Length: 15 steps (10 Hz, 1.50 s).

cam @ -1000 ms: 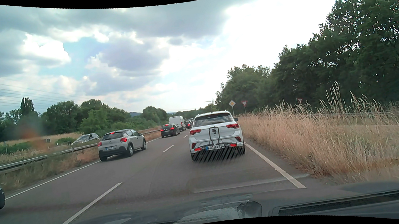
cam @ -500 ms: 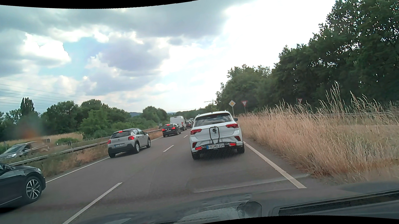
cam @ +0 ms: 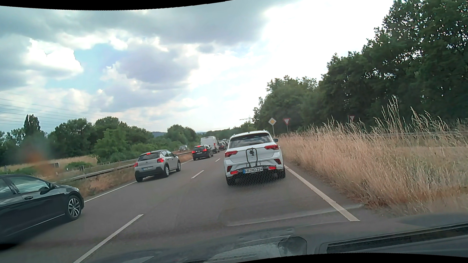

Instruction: Follow the waypoints while adhering to traffic rules and regulations

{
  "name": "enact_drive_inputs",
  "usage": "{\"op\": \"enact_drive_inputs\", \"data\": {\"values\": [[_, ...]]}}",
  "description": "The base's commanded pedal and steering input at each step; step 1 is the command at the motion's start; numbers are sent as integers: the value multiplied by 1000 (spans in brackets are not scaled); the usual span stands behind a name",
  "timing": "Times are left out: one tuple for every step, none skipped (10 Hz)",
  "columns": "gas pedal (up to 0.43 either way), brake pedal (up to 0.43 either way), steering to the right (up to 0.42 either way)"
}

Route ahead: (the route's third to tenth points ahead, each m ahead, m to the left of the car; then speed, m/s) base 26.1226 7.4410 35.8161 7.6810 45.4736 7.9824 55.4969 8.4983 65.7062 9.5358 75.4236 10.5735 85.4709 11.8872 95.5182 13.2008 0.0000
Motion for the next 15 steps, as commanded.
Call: {"op": "enact_drive_inputs", "data": {"values": [[0,140,-15],[0,49,-15],[0,12,-15],[0,0,-16],[0,0,-16],[0,0,-16],[0,0,-15],[0,0,-16],[0,0,-16],[0,0,-16],[0,0,-16],[0,0,-16],[0,0,-16],[0,0,-16],[0,0,-15]]}}
